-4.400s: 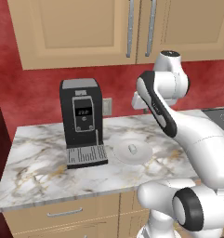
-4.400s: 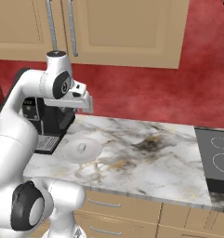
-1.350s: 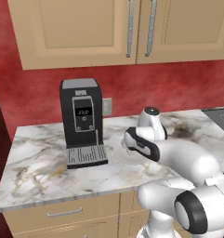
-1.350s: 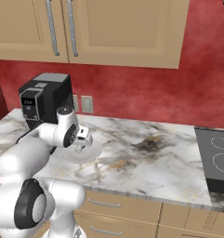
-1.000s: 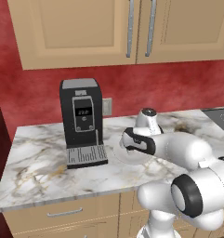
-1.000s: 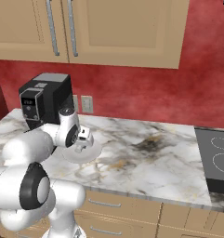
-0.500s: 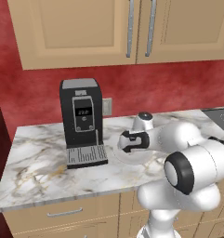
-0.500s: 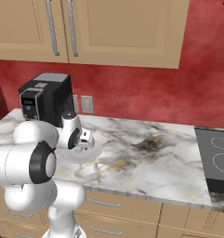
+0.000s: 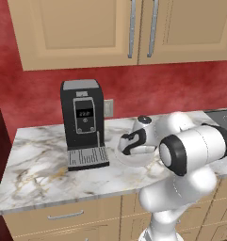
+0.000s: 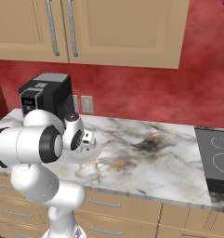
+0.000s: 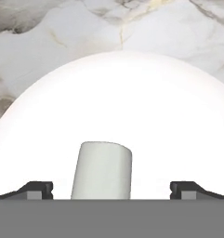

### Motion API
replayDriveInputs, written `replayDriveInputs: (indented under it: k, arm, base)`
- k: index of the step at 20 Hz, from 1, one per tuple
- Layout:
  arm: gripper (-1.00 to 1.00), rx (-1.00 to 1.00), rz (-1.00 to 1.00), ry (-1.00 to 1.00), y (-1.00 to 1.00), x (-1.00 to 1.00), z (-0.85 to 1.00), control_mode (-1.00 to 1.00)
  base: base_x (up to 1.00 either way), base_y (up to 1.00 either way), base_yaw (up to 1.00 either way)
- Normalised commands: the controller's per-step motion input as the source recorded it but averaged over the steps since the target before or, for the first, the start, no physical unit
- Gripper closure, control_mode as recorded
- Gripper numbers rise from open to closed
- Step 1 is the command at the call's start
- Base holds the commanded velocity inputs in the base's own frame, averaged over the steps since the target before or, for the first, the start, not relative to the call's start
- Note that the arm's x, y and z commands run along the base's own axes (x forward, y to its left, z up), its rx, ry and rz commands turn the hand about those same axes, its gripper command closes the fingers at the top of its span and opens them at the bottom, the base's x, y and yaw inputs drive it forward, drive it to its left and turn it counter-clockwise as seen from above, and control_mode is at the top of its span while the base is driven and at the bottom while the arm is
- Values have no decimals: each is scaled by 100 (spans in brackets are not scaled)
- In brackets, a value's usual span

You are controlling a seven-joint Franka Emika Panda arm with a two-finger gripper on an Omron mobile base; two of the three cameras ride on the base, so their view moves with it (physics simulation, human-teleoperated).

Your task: Pick up the marshmallow and place it in the cup of hot chocolate on the dining counter.

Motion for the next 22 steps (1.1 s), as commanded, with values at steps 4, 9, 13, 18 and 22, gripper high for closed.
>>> replayDriveInputs:
  k: [4, 9, 13, 18, 22]
  arm:
    - [100, 0, 0, 0, 8, 1, -18, -100]
    - [100, 1, 0, 0, 0, 0, -6, -100]
    - [100, 2, 0, 0, 0, -6, 1, -100]
    - [100, 21, 3, -17, -5, -68, 53, -100]
    - [100, 22, 16, -27, 0, -74, 89, -100]
  base:
    - [0, 0, 0]
    - [0, 0, 0]
    - [0, 0, 0]
    - [0, 0, 0]
    - [0, 0, 0]
